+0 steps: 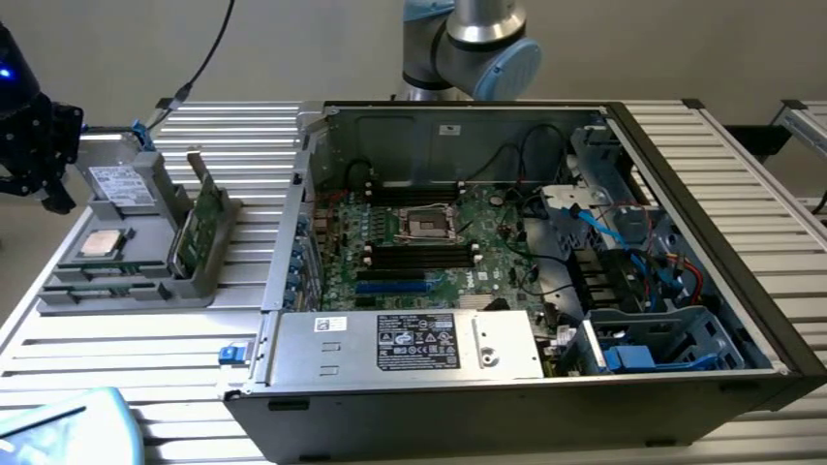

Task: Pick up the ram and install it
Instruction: 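Pick up the ram and move it above insertion slot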

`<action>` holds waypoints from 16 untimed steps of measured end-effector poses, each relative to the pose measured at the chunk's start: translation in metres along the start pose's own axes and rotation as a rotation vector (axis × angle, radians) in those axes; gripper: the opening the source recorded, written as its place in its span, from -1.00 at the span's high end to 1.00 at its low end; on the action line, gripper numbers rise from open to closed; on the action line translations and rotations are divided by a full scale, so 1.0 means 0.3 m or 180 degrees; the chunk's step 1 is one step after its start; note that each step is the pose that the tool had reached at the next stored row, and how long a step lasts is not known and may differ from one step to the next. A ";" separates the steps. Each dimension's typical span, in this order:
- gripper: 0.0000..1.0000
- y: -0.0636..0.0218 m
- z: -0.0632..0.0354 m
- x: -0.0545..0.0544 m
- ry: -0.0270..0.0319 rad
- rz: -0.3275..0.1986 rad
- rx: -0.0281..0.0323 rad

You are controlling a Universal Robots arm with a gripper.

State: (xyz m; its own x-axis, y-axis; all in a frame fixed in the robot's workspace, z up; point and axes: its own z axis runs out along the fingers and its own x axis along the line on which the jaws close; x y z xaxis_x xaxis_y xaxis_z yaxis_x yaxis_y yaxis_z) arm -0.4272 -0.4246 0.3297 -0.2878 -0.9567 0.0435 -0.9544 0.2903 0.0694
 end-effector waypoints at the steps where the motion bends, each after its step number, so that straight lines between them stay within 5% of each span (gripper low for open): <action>1: 0.79 0.000 0.002 0.000 0.0001 -0.0059 0.0002; 11: 0.79 -0.001 0.014 -0.001 0.0018 -0.0636 0.0019; 16: 0.79 -0.001 0.014 -0.001 0.0021 -0.0680 0.0018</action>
State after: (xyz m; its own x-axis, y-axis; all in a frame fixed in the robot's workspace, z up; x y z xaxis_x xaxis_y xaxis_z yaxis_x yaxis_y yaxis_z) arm -0.4273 -0.4246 0.3254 -0.0784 -0.9963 0.0350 -0.9941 0.0807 0.0722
